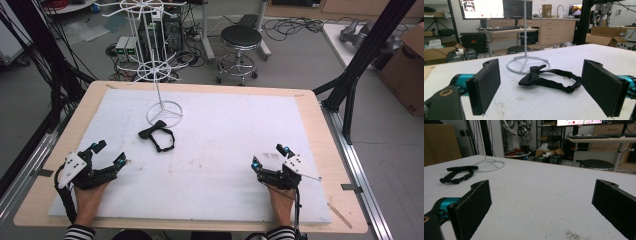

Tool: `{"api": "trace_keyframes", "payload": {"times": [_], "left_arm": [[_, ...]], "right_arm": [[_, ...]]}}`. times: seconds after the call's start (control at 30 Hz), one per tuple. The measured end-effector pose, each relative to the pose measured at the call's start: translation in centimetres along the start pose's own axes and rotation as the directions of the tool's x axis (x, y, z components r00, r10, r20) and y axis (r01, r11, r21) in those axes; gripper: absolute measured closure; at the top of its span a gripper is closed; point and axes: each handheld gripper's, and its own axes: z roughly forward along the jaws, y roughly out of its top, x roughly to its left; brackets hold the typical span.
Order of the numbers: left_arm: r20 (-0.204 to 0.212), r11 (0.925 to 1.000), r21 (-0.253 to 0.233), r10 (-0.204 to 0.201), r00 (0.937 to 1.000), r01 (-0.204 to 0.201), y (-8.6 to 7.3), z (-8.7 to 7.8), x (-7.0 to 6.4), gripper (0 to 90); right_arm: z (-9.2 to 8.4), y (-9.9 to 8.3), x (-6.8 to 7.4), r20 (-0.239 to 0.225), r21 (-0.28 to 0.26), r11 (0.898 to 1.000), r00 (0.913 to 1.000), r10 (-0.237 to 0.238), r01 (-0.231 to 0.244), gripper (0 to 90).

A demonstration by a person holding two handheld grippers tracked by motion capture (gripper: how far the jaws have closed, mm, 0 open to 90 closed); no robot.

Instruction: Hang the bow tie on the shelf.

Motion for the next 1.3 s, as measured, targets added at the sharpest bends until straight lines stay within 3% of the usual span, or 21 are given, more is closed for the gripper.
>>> {"api": "trace_keyframes", "payload": {"times": [0.77, 0.97, 1.1, 1.13, 1.3], "left_arm": [[-0.002, 0.9999, -0.01, -0.004, 1.0, 0.004, 0.0, -0.1, 0.0, 16.1], [-0.017, 0.9995, 0.031, -0.005, 0.9998, 0.006, 0.2, 0.3, 0.0, 15.7], [-0.025, 0.9981, 0.049, -0.035, 0.9991, 0.036, 0.4, 0.3, 0.2, 15.7], [-0.007, 0.9959, 0.056, -0.071, 0.9975, 0.071, 0.9, 0.4, 0.5, 15.7], [0.012, 0.9921, 0.113, -0.057, 0.9983, 0.055, 2.9, 1.2, 1.0, 15.7]], "right_arm": [[-0.1, 0.0, -0.1, 0.009, -0.003, 1.0, 0.9998, 0.017, -0.017, 1.5], [-0.1, 0.0, -0.1, 0.008, -0.003, 1.0, 0.9998, 0.017, -0.017, 1.4], [0.0, 0.0, -0.2, 0.004, -0.004, 1.0, 0.9999, 0.015, -0.015, 1.4], [0.0, 0.0, -0.2, 0.002, -0.004, 1.0, 0.9999, 0.017, -0.017, 1.4], [0.0, 0.0, -0.2, 0.0, -0.007, 1.0, 0.9998, 0.02, -0.02, 1.4]]}}
